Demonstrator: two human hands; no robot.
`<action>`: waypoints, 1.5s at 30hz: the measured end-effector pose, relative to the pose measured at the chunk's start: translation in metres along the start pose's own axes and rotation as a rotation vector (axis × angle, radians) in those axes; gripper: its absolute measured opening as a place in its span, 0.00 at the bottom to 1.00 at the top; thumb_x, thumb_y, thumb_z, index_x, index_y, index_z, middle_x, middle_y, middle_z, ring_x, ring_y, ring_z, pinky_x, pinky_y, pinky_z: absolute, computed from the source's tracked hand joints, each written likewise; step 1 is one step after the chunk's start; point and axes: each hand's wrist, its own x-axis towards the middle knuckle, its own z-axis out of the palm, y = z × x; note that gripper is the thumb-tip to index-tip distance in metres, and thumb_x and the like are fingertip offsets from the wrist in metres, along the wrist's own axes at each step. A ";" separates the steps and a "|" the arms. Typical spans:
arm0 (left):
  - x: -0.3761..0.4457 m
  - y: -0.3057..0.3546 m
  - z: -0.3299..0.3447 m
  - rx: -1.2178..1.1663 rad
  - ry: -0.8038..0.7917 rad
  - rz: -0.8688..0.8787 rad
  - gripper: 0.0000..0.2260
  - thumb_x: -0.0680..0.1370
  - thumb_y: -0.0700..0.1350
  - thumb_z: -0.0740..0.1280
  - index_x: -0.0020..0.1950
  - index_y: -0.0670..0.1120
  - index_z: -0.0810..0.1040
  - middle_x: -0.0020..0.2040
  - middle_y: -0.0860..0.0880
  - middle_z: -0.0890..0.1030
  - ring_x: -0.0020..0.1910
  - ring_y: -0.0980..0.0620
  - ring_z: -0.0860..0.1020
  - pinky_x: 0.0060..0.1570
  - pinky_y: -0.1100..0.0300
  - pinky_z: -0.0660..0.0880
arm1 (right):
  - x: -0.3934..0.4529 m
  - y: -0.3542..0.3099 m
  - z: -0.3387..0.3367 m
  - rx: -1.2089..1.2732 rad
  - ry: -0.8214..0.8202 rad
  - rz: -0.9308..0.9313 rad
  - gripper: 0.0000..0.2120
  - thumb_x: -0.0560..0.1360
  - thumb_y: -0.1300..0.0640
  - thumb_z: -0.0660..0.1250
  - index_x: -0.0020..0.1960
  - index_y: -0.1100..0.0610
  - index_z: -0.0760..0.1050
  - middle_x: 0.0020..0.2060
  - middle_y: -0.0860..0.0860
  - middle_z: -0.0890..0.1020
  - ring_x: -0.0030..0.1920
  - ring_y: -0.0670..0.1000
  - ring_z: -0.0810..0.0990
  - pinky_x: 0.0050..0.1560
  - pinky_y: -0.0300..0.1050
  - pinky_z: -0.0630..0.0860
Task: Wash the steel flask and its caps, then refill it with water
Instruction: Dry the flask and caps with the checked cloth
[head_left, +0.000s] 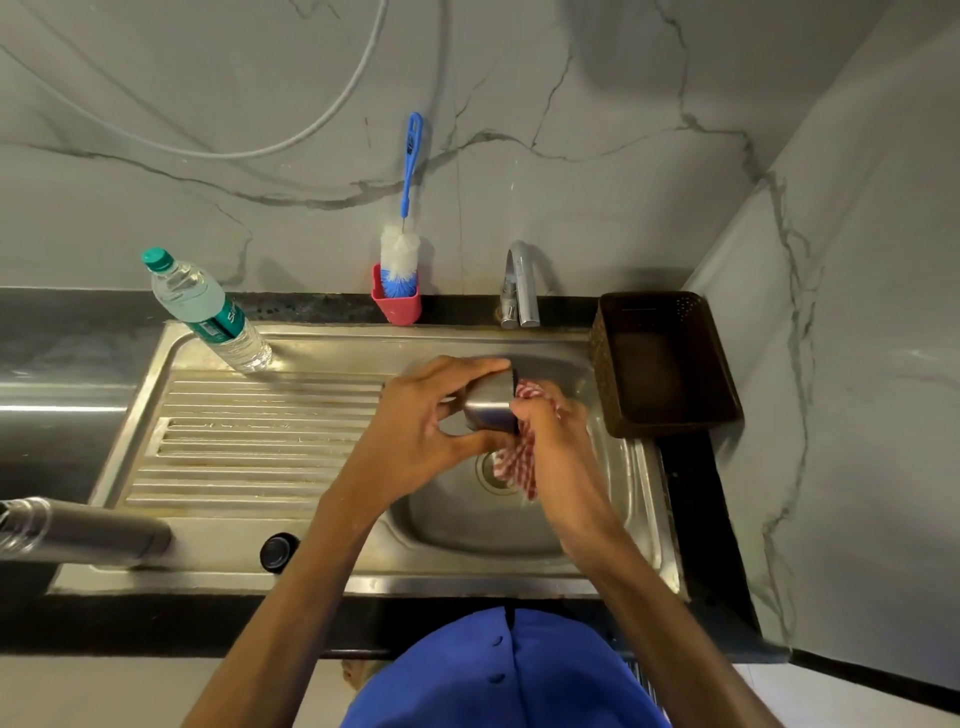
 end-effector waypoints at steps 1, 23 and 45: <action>-0.001 -0.003 -0.001 -0.010 -0.033 -0.001 0.33 0.72 0.49 0.82 0.75 0.48 0.77 0.66 0.52 0.81 0.64 0.55 0.80 0.61 0.53 0.82 | 0.001 -0.005 0.000 0.086 -0.049 0.128 0.15 0.82 0.45 0.60 0.60 0.51 0.80 0.53 0.53 0.86 0.48 0.49 0.86 0.47 0.44 0.83; -0.036 -0.019 0.017 -0.607 -0.154 -0.716 0.21 0.87 0.59 0.59 0.56 0.39 0.73 0.33 0.48 0.76 0.26 0.52 0.71 0.25 0.62 0.67 | 0.021 0.037 -0.010 -1.388 -0.446 -0.940 0.18 0.71 0.50 0.72 0.61 0.48 0.80 0.60 0.44 0.78 0.56 0.51 0.70 0.50 0.52 0.66; -0.054 -0.039 0.026 -0.417 -0.143 -0.699 0.28 0.84 0.64 0.59 0.51 0.39 0.79 0.29 0.54 0.73 0.28 0.55 0.68 0.32 0.60 0.65 | 0.010 0.023 0.017 -0.221 -0.325 0.331 0.12 0.77 0.53 0.65 0.51 0.60 0.82 0.45 0.61 0.86 0.45 0.58 0.87 0.50 0.56 0.83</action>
